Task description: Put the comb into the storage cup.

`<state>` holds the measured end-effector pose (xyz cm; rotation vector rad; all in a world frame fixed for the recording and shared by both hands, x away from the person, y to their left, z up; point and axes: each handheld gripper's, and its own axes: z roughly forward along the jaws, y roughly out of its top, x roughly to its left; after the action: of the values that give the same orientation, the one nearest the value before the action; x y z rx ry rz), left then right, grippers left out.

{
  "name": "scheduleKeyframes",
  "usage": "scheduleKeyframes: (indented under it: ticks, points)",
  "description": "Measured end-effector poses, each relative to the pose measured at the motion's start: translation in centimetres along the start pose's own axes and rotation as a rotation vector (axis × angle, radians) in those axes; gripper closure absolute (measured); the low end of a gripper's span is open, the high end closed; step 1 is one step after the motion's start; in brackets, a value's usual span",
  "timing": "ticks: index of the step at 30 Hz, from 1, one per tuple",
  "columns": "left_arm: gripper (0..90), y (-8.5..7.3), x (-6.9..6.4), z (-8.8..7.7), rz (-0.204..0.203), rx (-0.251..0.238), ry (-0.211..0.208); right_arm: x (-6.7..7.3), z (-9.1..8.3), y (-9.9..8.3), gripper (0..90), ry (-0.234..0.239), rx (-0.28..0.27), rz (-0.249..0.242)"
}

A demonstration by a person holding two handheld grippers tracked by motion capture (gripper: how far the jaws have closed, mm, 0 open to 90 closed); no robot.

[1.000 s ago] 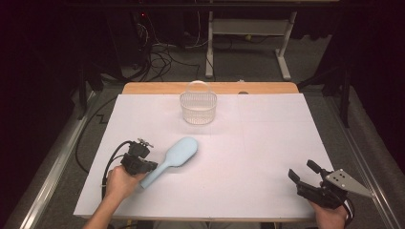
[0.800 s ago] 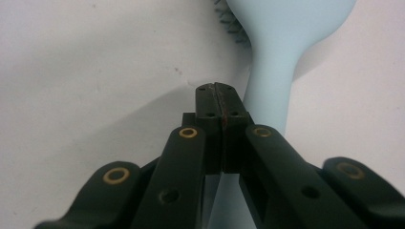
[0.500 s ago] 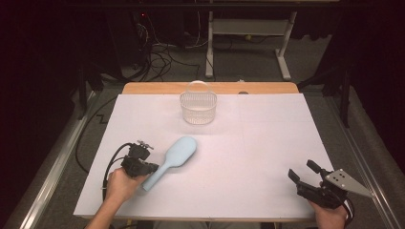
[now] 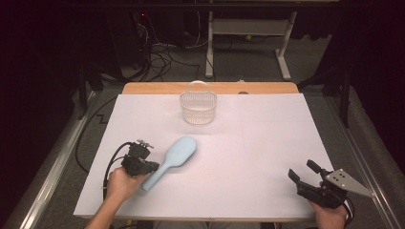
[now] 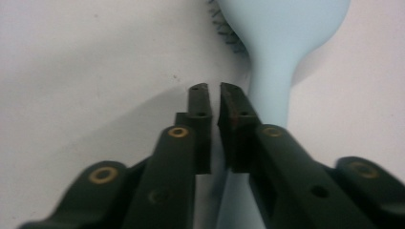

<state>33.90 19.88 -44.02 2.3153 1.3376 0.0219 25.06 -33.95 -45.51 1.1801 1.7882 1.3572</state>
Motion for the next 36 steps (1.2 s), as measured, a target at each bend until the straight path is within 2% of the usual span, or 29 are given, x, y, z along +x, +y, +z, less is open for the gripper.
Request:
scheduleKeyframes:
  ticks: [5, 11, 15, 16, 21, 29, 36]
  points:
    - [73.0, 0.0, 0.2, -0.3, -0.011, -0.023, 0.01, 0.0, 0.0, 0.0, 22.7, 0.0, 0.001, -0.001]
    - [54.8, 0.1, 0.4, -0.9, -0.032, -0.058, 0.022, 0.0, 0.0, 0.0, 22.7, -0.001, 0.001, -0.001]
    - [39.0, 0.2, 0.2, -1.3, -0.03, -0.082, 0.051, 0.0, 0.0, 0.0, 22.7, 0.0, 0.001, -0.001]
    - [36.7, 0.2, 0.1, -1.4, -0.028, -0.09, 0.045, 0.0, 0.0, 0.0, 22.8, 0.0, 0.001, -0.001]
    - [32.2, 0.4, -0.5, -1.5, 0.002, -0.094, 0.037, 0.0, 0.0, 0.0, 22.8, -0.001, -0.003, -0.004]
    - [29.7, 0.7, -1.8, -0.8, 0.055, -0.059, 0.037, 0.0, 0.0, 0.0, 22.8, 0.0, 0.0, -0.003]
    - [30.0, 0.9, -2.7, 0.1, 0.086, -0.021, 0.074, 0.0, 0.0, 0.0, 22.9, 0.002, 0.001, -0.004]
